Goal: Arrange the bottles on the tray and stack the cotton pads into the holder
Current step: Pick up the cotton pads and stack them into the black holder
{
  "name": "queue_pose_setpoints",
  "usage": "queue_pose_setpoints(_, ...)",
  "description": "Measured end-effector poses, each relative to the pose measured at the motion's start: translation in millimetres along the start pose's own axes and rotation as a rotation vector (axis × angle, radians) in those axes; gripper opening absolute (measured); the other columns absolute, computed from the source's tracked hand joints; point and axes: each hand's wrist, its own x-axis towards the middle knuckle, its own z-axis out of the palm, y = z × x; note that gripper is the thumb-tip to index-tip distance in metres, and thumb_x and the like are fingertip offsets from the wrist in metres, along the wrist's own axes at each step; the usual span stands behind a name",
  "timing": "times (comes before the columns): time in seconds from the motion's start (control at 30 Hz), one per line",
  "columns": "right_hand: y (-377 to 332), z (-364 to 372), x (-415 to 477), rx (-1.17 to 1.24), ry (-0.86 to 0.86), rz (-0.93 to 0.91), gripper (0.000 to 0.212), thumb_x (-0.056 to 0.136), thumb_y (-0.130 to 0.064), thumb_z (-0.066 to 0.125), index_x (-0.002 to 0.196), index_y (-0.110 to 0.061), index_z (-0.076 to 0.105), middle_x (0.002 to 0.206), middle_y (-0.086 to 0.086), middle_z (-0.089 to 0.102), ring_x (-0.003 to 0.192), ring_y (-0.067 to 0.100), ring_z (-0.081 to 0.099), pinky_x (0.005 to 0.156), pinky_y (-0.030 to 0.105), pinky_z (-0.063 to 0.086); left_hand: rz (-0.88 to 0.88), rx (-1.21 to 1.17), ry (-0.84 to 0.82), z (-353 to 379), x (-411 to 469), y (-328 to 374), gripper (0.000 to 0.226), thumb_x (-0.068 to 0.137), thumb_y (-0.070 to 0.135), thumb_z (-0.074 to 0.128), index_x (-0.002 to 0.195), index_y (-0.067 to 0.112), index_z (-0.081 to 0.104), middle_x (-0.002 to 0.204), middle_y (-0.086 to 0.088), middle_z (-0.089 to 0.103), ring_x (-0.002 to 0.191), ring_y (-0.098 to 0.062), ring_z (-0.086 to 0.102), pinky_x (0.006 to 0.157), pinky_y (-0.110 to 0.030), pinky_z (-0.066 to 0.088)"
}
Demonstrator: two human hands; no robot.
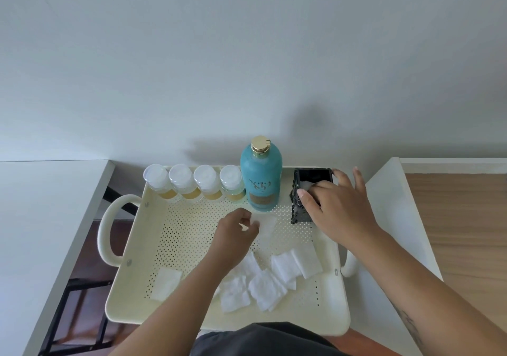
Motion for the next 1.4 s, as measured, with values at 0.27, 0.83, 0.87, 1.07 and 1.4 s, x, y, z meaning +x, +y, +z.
queue_pose_setpoints(0.27,-23.7,-12.1,-25.6,0.310,0.400,-0.168,0.008,0.088,-0.027,0.065,0.089,-0.020,0.068,0.085,-0.007,0.065,0.087,0.021,0.056,0.073,0.037,0.040,-0.038,-0.386,-0.088,-26.7,-15.1,31.7,0.012,0.081,0.035,0.076,0.078,0.027,0.068,0.069,0.006,0.069,0.058,-0.001,0.053,0.052,-0.010,0.041)
queue_pose_setpoints(0.83,-49.4,-15.7,-26.1,1.254,0.022,0.287,0.006,0.089,-0.027,0.064,0.084,-0.025,0.066,0.058,-0.011,0.061,0.053,0.004,0.055,0.053,0.015,0.042,-0.052,-0.521,-0.113,-45.8,-25.5,35.7,0.016,0.076,0.033,0.082,0.084,0.027,0.070,0.074,0.008,0.067,0.065,-0.004,0.057,0.060,-0.015,0.046)
queue_pose_setpoints(0.87,-43.7,-19.1,-22.5,1.210,0.005,0.254,0.005,0.089,-0.026,0.064,0.084,-0.025,0.066,0.059,-0.012,0.061,0.052,0.005,0.055,0.053,0.015,0.043,-0.055,-0.438,-0.077,-48.3,-23.6,29.3,0.014,0.078,0.031,0.081,0.086,0.027,0.070,0.076,0.010,0.068,0.063,-0.001,0.057,0.058,-0.012,0.046)
queue_pose_setpoints(1.07,-6.4,-35.6,-1.6,0.931,-0.010,0.169,0.008,0.090,-0.029,0.063,0.082,-0.028,0.066,0.067,-0.011,0.060,0.060,0.006,0.056,0.055,0.018,0.043,-0.076,0.108,-0.042,-60.5,-17.5,-15.6,0.015,0.085,0.032,0.074,0.097,0.027,0.066,0.093,0.013,0.070,0.062,0.002,0.054,0.059,-0.016,0.041)
queue_pose_setpoints(1.4,27.2,-31.3,18.2,0.706,0.017,0.217,0.004,0.089,-0.027,0.064,0.085,-0.026,0.065,0.081,-0.009,0.065,0.077,0.013,0.059,0.067,0.028,0.043,-0.169,0.477,-0.171,-58.1,-17.9,-46.8,0.026,0.085,0.035,0.072,0.108,0.025,0.066,0.107,0.007,0.066,0.100,-0.015,0.062,0.092,-0.037,0.052)
